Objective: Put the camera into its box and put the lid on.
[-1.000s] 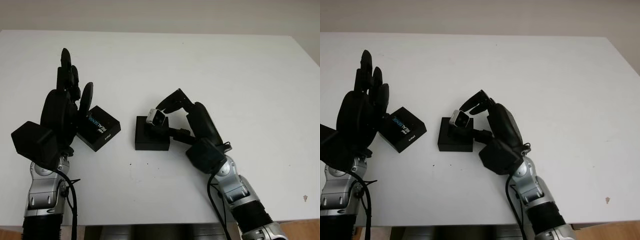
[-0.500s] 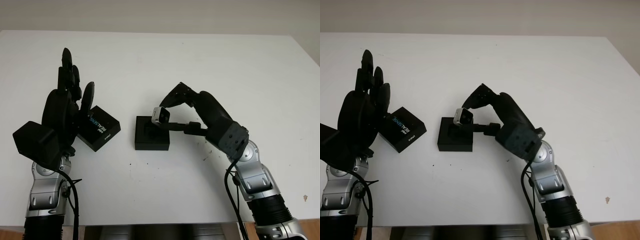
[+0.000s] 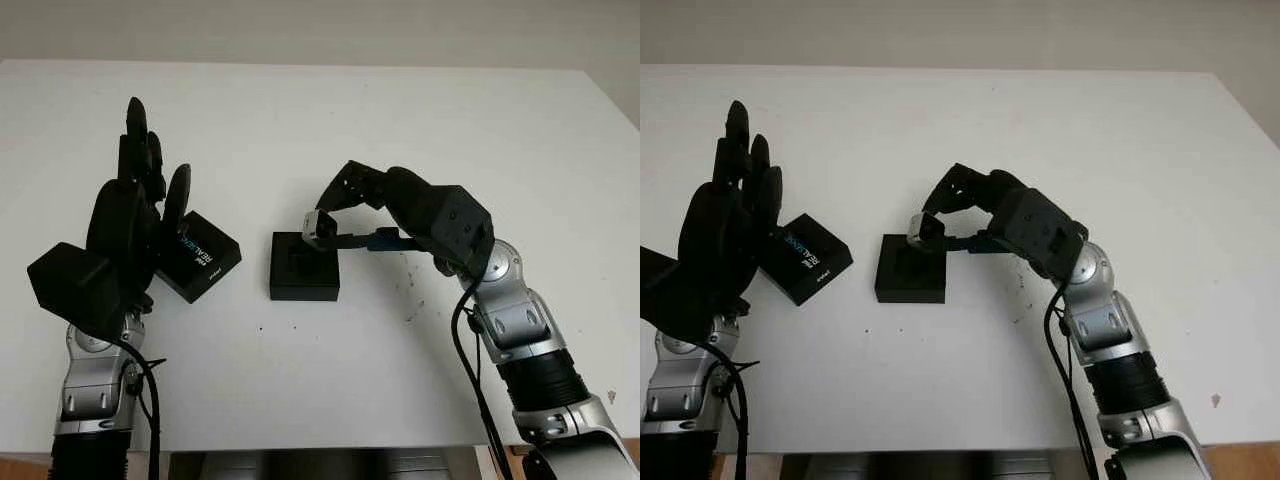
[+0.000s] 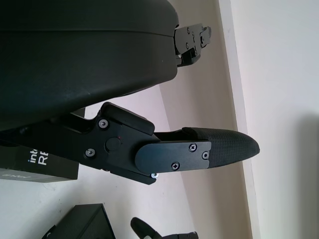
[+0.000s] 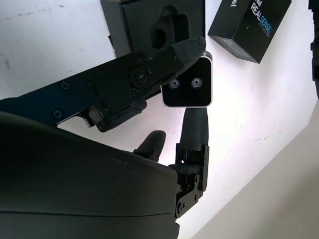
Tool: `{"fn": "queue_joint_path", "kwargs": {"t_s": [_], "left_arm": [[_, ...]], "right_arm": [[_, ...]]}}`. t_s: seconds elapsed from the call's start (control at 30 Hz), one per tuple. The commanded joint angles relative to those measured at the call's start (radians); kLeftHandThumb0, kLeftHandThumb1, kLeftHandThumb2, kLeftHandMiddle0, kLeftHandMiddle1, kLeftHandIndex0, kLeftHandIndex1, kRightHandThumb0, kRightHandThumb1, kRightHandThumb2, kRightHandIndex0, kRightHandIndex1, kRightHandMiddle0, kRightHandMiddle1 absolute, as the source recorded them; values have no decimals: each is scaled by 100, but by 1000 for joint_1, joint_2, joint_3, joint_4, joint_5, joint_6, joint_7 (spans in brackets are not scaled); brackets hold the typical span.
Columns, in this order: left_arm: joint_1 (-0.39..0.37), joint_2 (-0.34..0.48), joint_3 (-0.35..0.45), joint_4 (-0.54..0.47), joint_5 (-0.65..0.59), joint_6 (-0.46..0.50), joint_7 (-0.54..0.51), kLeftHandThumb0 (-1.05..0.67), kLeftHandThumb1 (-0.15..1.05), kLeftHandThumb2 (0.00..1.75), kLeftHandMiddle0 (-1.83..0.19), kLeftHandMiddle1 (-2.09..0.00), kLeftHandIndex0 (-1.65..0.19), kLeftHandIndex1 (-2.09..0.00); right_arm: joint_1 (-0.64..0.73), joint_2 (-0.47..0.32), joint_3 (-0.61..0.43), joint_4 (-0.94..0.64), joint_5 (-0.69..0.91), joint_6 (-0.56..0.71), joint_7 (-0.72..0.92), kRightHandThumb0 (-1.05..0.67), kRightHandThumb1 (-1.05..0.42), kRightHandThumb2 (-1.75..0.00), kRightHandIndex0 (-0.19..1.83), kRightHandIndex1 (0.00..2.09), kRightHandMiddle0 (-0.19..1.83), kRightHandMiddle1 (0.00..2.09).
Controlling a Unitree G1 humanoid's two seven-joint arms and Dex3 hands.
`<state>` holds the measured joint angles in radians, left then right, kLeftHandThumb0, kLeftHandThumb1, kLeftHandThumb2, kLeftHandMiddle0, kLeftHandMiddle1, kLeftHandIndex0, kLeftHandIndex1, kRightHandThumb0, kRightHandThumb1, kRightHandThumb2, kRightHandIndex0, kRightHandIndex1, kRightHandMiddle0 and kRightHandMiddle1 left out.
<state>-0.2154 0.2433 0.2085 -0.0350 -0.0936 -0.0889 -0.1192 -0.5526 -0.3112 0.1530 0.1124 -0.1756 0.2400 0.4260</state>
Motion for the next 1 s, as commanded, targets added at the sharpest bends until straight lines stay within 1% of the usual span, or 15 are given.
{"fn": "queue_joint_path", "kwargs": {"t_s": [0.0, 0.23, 0.57, 0.73, 0.97], "left_arm": [[21, -3, -4, -31, 9, 5, 10, -83, 105, 47, 19, -4, 19, -4], [25, -12, -8, -40, 15, 11, 20, -85, 105, 48, 19, -5, 19, -5], [16, -17, -11, -28, 14, 15, 25, -83, 105, 47, 18, -5, 18, -5], [15, -13, -11, -27, 12, 12, 20, -84, 105, 48, 19, -4, 19, -4], [23, -18, -13, -36, 18, 12, 30, -83, 105, 49, 19, -5, 18, -5]], "right_arm": [[-25, 9, 5, -7, 12, 28, 10, -48, -96, -5, 16, 83, 36, 167], [-37, 9, 10, -44, 33, 131, 48, -49, -95, -5, 15, 80, 39, 167], [-46, -13, 20, -97, 50, 200, 101, -50, -95, -5, 16, 77, 39, 168], [-50, -28, 23, -108, 50, 213, 121, -50, -95, -5, 15, 77, 36, 168], [-47, -37, 32, -97, 41, 190, 121, -50, -95, -5, 15, 78, 35, 168]]}}
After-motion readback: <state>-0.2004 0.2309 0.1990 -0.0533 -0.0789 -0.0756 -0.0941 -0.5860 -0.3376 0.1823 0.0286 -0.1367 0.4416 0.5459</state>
